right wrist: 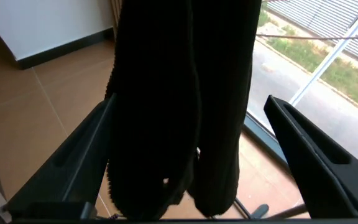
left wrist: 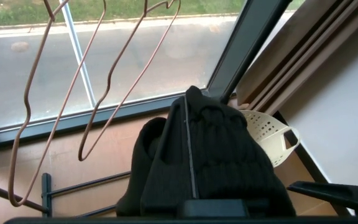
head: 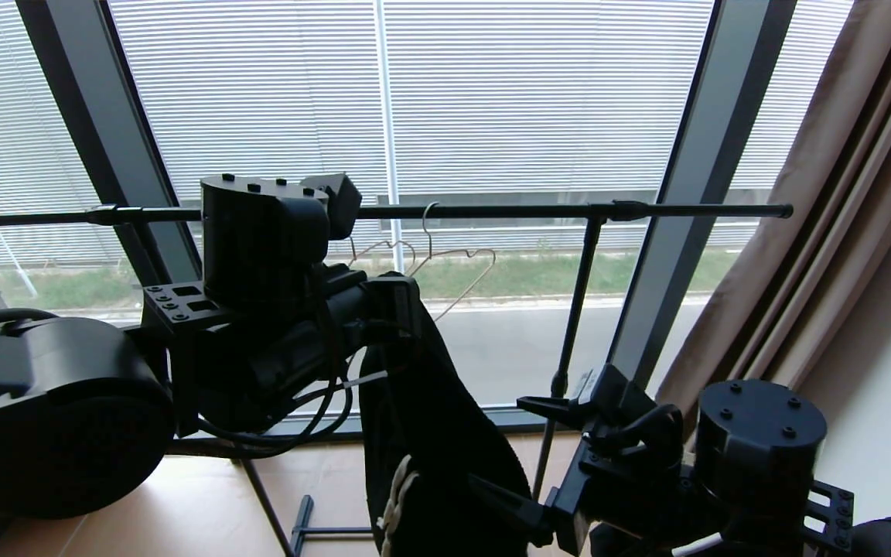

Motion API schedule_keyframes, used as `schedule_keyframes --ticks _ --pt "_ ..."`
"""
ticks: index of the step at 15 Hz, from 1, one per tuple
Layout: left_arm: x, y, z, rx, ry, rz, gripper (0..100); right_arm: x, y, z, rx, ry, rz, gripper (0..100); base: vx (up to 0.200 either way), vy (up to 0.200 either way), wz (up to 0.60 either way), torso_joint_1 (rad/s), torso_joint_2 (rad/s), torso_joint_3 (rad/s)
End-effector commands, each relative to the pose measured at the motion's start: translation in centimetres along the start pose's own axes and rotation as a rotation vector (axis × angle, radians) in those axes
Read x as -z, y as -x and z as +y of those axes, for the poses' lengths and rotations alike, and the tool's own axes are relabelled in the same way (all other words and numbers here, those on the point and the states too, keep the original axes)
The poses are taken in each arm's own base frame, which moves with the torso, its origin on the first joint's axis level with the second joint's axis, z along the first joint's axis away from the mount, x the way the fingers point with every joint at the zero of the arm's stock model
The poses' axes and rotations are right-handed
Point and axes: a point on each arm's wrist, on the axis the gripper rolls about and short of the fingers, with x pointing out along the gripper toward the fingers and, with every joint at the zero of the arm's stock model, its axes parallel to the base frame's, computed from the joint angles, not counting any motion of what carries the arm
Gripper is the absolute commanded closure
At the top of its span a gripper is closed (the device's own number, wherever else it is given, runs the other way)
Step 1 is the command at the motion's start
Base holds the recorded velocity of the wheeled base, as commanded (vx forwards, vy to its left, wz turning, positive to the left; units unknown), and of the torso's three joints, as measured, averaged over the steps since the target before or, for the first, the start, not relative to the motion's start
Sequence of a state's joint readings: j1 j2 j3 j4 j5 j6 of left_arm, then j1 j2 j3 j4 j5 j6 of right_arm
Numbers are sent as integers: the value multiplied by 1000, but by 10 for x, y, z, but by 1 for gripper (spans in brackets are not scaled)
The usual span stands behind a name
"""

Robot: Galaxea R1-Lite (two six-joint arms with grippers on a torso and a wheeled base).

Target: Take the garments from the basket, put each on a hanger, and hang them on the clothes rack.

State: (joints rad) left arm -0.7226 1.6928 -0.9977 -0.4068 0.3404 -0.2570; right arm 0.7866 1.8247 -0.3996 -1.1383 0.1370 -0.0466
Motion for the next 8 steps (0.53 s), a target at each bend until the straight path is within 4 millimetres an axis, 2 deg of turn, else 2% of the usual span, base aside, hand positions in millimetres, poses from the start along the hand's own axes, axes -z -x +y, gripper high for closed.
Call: schedule_keyframes --ticks 1,3,4,5,8 --pt "-1 2 -2 7 2 -3 100 22 -19 -2 2 -13 87 0 0 0 0 0 0 0" --pt "-2 4 -1 11 4 -8 100 34 -31 -5 4 -21 114 0 0 0 0 0 0 0" --pt "-3 4 -1 13 5 -9 100 47 -41 -11 23 -37 125 0 0 0 0 0 0 0" --pt "-2 4 -1 13 4 -8 100 53 -45 -14 32 -41 121 100 0 0 0 0 0 0" --pt "-3 6 -1 17 6 -11 100 57 -50 -23 58 -48 111 100 0 0 0 0 0 0"
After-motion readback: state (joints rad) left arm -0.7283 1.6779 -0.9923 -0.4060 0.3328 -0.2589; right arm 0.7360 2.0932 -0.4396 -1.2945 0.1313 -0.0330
